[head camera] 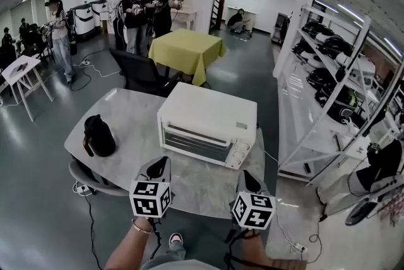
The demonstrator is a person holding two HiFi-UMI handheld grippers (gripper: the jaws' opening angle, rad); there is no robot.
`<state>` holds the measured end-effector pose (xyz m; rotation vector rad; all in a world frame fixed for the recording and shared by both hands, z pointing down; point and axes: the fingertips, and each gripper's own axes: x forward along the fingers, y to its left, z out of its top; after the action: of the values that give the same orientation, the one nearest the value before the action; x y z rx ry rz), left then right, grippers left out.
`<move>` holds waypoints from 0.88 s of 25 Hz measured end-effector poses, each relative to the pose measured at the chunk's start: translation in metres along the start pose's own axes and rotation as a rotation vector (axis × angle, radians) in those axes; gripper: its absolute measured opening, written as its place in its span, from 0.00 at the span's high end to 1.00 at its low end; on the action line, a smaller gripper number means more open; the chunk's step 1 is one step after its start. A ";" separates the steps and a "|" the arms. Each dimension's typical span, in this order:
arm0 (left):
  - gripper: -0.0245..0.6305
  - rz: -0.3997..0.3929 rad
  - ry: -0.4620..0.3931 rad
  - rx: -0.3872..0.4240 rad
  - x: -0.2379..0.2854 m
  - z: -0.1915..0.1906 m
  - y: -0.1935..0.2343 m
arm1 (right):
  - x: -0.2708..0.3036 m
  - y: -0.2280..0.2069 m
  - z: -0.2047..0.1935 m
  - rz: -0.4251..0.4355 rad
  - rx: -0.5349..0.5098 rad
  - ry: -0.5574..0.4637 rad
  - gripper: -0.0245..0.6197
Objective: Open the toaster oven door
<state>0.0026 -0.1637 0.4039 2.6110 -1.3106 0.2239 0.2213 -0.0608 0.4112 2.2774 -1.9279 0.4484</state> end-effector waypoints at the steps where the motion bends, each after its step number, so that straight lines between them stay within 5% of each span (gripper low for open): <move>1: 0.95 -0.003 -0.003 0.000 0.010 0.004 0.004 | 0.009 -0.001 0.006 -0.005 -0.002 -0.003 0.95; 9: 0.95 -0.009 -0.013 -0.004 0.084 0.038 0.049 | 0.087 0.002 0.046 -0.028 -0.011 -0.027 0.95; 22: 0.95 0.044 0.020 -0.037 0.124 0.027 0.083 | 0.137 -0.009 0.049 -0.022 0.000 -0.008 0.95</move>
<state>0.0108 -0.3145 0.4158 2.5446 -1.3536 0.2304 0.2567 -0.2022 0.4075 2.3015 -1.9050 0.4381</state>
